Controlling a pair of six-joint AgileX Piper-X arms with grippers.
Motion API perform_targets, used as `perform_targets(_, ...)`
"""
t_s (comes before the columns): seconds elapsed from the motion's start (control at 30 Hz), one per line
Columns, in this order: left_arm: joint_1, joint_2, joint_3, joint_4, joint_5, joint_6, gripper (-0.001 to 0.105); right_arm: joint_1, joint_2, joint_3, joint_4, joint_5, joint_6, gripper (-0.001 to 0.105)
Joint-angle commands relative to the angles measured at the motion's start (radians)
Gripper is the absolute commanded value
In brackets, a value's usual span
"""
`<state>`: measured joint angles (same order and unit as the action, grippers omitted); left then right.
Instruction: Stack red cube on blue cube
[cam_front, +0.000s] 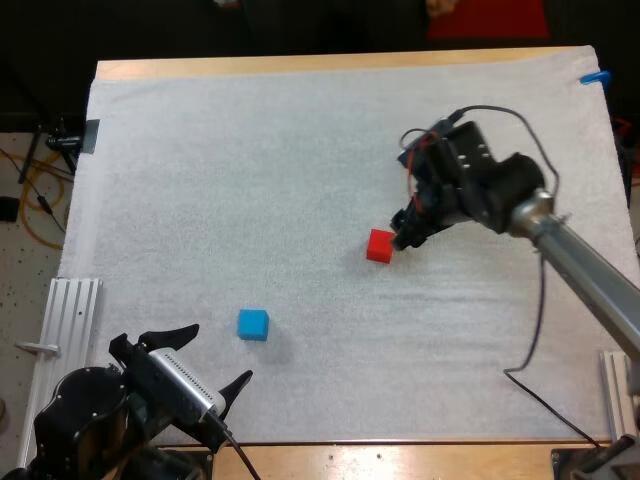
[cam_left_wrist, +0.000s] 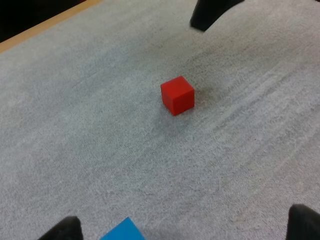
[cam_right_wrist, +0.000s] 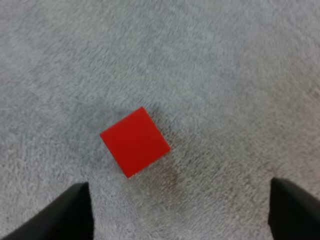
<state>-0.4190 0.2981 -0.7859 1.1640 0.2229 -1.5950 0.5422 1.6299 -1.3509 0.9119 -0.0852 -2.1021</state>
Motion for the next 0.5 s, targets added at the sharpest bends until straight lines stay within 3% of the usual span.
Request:
perform_targets(0.0,-0.003,0.001,-0.006,0.000,0.009,0.004,0.076,0.014,0.026,-0.020,-0.009,0.001,-0.004,0.069)
perform_targets(0.13,-0.003,0.001,-0.006,0.000,0.009,0.004,0.076,0.058,0.095,-0.033,-0.020,0.006,-0.004,0.069)
perform_targets(0.27,-0.003,0.001,-0.006,0.000,0.009,0.004,0.076,0.089,0.176,-0.033,-0.049,0.085,0.022,0.069)
perform_targets(0.47,-0.003,0.001,-0.006,0.000,0.009,0.004,0.076,0.089,0.256,-0.033,-0.065,0.085,0.049,0.069)
